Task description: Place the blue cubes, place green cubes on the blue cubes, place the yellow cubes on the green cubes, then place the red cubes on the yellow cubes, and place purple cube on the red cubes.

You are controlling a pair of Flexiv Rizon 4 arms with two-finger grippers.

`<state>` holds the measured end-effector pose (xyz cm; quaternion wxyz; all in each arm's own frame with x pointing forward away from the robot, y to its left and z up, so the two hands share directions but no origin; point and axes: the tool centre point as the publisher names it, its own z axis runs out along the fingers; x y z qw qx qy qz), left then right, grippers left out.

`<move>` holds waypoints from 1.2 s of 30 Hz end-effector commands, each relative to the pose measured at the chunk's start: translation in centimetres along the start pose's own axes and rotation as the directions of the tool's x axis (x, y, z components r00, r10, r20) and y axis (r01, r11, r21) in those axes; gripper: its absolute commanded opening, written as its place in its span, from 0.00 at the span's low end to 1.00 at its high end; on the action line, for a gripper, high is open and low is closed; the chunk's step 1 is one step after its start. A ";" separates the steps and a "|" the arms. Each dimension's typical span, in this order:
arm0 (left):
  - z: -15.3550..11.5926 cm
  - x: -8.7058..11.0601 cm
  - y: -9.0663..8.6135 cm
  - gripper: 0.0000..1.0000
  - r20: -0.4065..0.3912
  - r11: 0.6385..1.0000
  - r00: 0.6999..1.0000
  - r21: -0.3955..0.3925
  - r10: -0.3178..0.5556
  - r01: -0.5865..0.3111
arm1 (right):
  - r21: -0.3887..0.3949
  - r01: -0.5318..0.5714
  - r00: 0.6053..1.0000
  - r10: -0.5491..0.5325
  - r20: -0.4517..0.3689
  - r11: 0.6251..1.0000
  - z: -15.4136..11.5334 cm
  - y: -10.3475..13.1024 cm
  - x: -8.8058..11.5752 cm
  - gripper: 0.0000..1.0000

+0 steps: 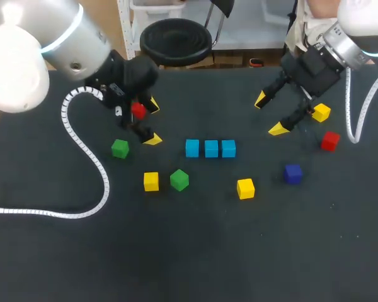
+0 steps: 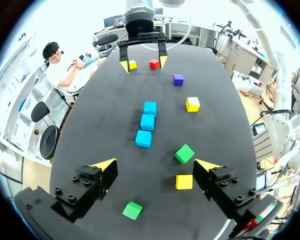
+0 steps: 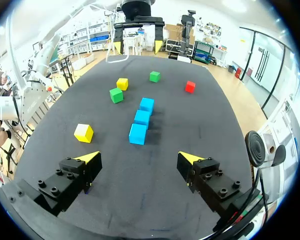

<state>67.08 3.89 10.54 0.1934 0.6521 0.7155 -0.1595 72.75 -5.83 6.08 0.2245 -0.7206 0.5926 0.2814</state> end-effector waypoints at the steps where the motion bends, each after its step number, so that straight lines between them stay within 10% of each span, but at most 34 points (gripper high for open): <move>1: -0.1 0.5 0.2 1.00 0.010 1.000 1.000 0.008 0.003 -0.003 | 0.001 0.001 1.000 -0.001 0.001 1.000 0.0 0.0 0.0 1.00; 27: 0.6 2.4 1.1 1.00 0.017 0.998 0.999 0.027 -0.050 0.050 | 0.001 0.001 1.000 -0.001 0.001 1.000 0.0 0.0 0.0 1.00; 36: -1.7 7.2 4.5 1.00 -0.095 0.993 0.988 -0.037 -0.119 0.116 | 0.001 0.001 1.000 -0.001 0.001 1.000 0.0 0.0 0.0 1.00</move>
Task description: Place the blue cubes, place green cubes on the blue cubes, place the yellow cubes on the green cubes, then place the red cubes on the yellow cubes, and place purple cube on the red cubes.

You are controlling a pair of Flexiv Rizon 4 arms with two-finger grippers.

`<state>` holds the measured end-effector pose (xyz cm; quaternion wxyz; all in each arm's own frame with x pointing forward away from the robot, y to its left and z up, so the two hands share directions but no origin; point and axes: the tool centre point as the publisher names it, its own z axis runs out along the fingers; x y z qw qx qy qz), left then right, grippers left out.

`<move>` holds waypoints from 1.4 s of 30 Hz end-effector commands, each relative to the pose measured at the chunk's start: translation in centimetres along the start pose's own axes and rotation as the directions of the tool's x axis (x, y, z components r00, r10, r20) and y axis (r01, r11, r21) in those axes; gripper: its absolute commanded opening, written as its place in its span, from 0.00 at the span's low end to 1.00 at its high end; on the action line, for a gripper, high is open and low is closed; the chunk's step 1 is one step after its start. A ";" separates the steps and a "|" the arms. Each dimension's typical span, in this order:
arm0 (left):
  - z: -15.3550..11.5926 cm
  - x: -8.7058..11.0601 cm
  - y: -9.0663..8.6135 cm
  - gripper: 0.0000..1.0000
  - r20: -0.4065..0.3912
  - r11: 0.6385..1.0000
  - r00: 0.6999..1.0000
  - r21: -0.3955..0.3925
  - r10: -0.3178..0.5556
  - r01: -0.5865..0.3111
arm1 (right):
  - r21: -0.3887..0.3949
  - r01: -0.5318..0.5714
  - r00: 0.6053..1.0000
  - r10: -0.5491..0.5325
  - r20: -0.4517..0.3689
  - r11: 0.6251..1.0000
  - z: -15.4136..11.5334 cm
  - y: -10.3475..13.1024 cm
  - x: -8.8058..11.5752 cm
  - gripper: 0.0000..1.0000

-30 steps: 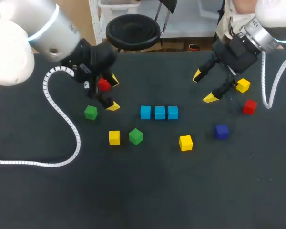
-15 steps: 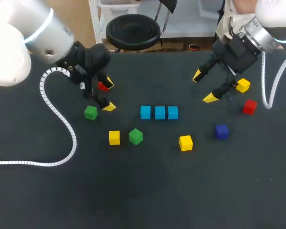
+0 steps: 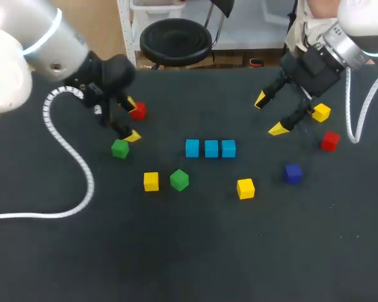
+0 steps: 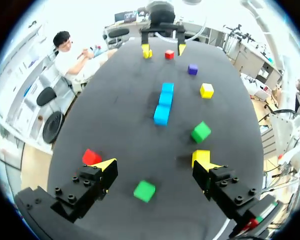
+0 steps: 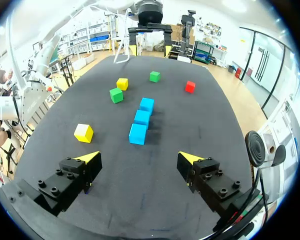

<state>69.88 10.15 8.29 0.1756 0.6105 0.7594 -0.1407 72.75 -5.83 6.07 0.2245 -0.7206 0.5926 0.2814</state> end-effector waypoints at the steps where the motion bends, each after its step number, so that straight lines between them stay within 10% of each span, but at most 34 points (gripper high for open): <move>1: -0.9 1.0 1.5 1.00 -0.051 1.000 0.999 -0.001 -0.003 0.003 | 0.001 0.001 1.000 -0.001 0.001 1.000 0.0 0.0 0.0 1.00; 10: 0.9 2.2 2.3 1.00 -0.161 0.989 0.977 -0.006 0.142 -0.145 | 0.001 0.001 1.000 -0.001 0.001 1.000 0.0 0.0 0.0 1.00; 28: 1.3 2.5 2.4 1.00 -0.196 0.992 0.973 -0.011 0.121 -0.125 | 0.001 0.001 1.000 -0.001 0.001 1.000 0.0 0.0 0.0 1.00; 35: 2.0 6.2 5.4 1.00 -0.288 0.988 0.951 -0.068 0.111 -0.136 | 0.001 0.001 1.000 -0.001 0.001 1.000 0.0 0.0 0.0 1.00; 42: 3.2 8.8 8.4 1.00 -0.213 0.983 0.960 0.022 0.182 -0.182 | 0.001 0.001 1.000 -0.001 0.001 1.000 0.0 0.0 0.0 1.00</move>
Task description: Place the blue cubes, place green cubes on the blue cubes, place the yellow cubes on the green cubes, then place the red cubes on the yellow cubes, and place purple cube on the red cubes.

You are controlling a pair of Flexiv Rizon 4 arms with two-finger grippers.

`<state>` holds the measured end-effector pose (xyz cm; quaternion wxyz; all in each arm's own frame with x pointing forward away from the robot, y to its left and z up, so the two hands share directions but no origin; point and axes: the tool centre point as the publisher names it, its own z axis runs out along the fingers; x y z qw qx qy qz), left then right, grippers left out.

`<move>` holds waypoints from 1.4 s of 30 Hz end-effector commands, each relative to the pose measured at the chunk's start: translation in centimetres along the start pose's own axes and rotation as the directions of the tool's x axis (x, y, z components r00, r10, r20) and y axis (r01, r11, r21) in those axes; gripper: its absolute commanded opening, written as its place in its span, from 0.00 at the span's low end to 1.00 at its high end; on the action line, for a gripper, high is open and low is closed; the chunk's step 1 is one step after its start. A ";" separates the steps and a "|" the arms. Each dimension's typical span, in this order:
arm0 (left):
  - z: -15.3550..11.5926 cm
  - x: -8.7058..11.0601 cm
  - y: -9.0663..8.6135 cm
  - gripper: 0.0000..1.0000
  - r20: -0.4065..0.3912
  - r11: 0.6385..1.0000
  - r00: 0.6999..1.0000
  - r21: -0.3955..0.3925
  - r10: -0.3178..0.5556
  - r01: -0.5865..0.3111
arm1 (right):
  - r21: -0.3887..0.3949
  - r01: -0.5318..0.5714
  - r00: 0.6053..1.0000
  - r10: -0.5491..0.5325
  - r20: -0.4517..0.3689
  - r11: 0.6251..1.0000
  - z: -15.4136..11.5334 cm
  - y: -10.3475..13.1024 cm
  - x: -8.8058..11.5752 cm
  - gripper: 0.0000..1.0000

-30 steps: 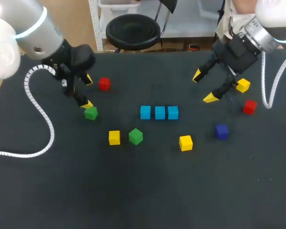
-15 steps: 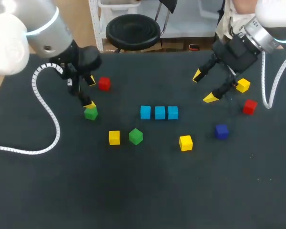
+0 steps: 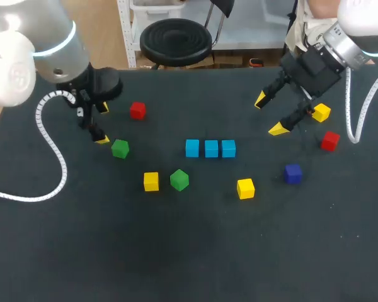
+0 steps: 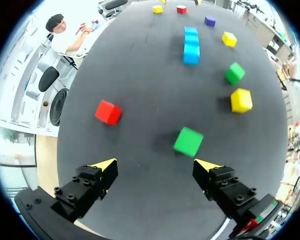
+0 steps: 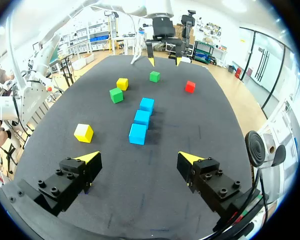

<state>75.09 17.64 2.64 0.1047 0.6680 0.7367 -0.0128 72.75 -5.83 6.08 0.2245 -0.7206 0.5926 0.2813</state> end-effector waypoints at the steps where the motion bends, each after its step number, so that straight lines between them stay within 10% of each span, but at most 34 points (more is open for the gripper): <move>1: 1.4 0.8 1.4 1.00 0.088 0.991 0.993 0.097 0.081 -0.089 | 0.001 0.001 1.000 -0.001 0.001 1.000 0.0 0.0 0.0 1.00; 6: 2.4 1.1 0.6 1.00 0.101 0.963 0.975 0.167 0.197 -0.211 | 0.001 0.001 1.000 -0.001 0.001 1.000 0.0 0.0 0.0 1.00; 42: 6.1 -0.1 0.8 1.00 0.051 0.958 0.973 0.174 0.225 -0.230 | 0.001 0.001 1.000 -0.001 0.001 1.000 0.0 0.0 0.0 1.00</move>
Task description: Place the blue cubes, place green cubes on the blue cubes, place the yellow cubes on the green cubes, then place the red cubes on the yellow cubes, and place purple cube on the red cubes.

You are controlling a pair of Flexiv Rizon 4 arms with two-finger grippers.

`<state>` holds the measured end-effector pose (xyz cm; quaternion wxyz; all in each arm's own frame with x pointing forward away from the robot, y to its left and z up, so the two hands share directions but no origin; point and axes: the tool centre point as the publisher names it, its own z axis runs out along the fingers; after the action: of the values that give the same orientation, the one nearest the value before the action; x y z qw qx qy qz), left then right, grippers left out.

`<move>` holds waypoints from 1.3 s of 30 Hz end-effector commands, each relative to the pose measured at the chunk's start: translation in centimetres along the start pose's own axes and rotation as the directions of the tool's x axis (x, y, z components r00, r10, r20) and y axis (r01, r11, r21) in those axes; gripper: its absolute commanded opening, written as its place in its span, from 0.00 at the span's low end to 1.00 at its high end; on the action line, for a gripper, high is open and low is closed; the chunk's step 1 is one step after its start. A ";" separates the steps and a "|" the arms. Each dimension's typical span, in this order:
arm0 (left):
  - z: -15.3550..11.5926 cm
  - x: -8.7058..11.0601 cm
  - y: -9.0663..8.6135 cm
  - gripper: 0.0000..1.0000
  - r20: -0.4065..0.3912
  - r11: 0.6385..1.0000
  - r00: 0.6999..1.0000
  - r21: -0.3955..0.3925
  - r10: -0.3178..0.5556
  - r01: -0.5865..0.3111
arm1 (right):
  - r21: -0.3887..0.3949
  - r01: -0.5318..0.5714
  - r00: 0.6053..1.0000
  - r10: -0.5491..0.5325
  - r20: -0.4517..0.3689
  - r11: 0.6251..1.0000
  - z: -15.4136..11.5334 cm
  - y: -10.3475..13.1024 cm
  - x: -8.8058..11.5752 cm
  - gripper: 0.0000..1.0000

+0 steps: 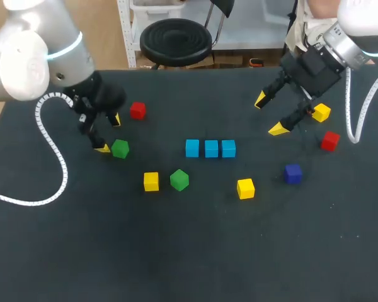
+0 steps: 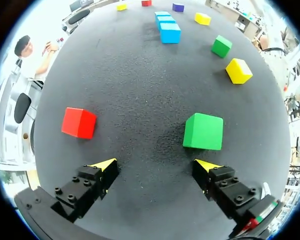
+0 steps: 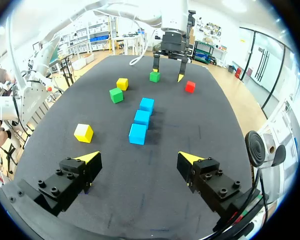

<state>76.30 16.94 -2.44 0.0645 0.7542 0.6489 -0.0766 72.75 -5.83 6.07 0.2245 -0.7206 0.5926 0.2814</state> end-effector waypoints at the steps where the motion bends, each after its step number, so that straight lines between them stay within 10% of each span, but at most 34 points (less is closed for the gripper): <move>1: 0.9 -0.1 0.4 1.00 -0.011 1.000 1.000 0.014 -0.002 0.002 | 0.001 0.001 1.000 -0.001 0.001 1.000 0.0 0.0 0.0 1.00; 4: 1.0 0.0 0.4 1.00 -0.013 1.000 1.000 0.014 -0.005 0.005 | 0.001 0.001 1.000 -0.001 0.001 1.000 0.0 0.0 0.0 1.00; 6: 0.9 0.0 0.4 0.54 -0.014 1.000 1.000 0.012 -0.007 0.007 | 0.001 0.001 1.000 -0.001 0.001 1.000 0.0 0.0 0.0 1.00; 10: 0.9 -0.1 0.4 0.43 -0.018 1.000 1.000 0.014 -0.008 0.008 | 0.001 0.001 1.000 -0.001 0.001 1.000 0.0 0.0 0.0 1.00; 16: 0.7 -0.3 -0.4 0.00 -0.007 1.000 1.000 0.011 0.005 -0.004 | 0.001 0.001 1.000 -0.001 0.001 1.000 0.0 0.0 0.0 1.00; 18: 0.8 -0.2 -0.6 0.00 -0.009 1.000 1.000 0.017 0.009 -0.009 | 0.001 0.001 1.000 -0.001 0.001 1.000 0.0 0.0 0.0 1.00; 19: 0.7 -0.1 -0.8 0.17 -0.013 1.000 1.000 0.025 0.014 -0.014 | 0.001 0.001 1.000 -0.001 0.001 1.000 0.0 0.0 0.0 1.00; 21: 0.5 -0.1 -1.1 1.00 -0.040 0.999 0.998 0.034 0.038 -0.037 | 0.001 0.001 1.000 -0.001 0.001 1.000 0.0 0.0 0.0 1.00; 39: -2.0 -1.0 -3.5 1.00 -0.107 0.992 0.988 0.071 0.114 -0.106 | 0.001 0.001 1.000 -0.001 0.001 1.000 0.0 0.0 0.0 1.00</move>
<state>73.09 16.91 -0.16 0.0078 0.7940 0.6055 -0.0541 72.75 -5.83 6.08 0.2245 -0.7206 0.5926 0.2814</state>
